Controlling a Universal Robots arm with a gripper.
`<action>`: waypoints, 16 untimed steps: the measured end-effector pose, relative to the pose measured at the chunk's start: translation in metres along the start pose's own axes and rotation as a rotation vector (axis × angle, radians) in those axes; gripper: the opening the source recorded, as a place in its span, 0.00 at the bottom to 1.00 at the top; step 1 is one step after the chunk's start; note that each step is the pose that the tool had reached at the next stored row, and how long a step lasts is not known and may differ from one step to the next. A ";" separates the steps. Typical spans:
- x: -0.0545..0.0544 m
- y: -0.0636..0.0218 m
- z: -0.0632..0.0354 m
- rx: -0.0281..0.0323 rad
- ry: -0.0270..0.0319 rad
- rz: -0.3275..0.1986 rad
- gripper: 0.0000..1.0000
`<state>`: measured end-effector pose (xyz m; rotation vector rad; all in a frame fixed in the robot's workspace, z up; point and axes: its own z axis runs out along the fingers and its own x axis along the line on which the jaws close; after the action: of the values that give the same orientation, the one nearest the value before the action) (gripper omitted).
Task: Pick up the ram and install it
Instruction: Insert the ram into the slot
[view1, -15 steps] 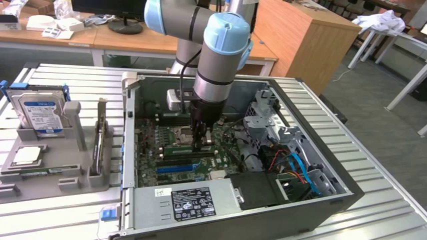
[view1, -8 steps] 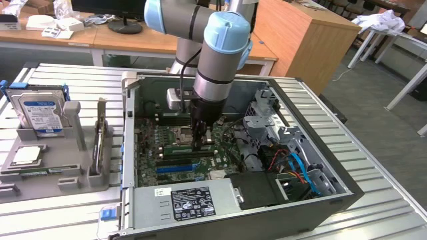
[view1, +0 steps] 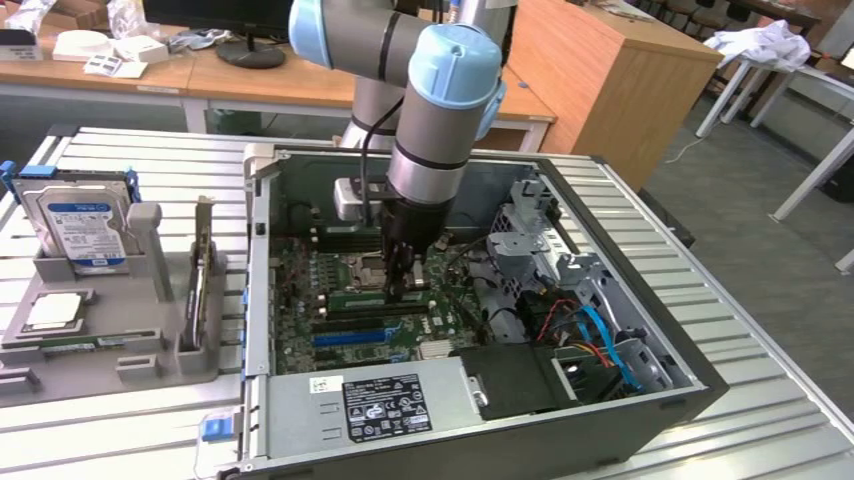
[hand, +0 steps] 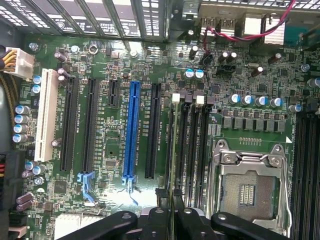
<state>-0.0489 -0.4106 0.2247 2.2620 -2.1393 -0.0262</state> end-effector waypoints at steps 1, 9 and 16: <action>0.000 0.0000 0.0000 0.0000 0.0000 0.000 0.13; 0.000 0.0000 0.0000 -0.0001 0.0002 -0.003 0.13; 0.000 0.0000 0.0002 0.0000 -0.0001 0.003 0.13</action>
<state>-0.0489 -0.4109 0.2245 2.2587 -2.1429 -0.0263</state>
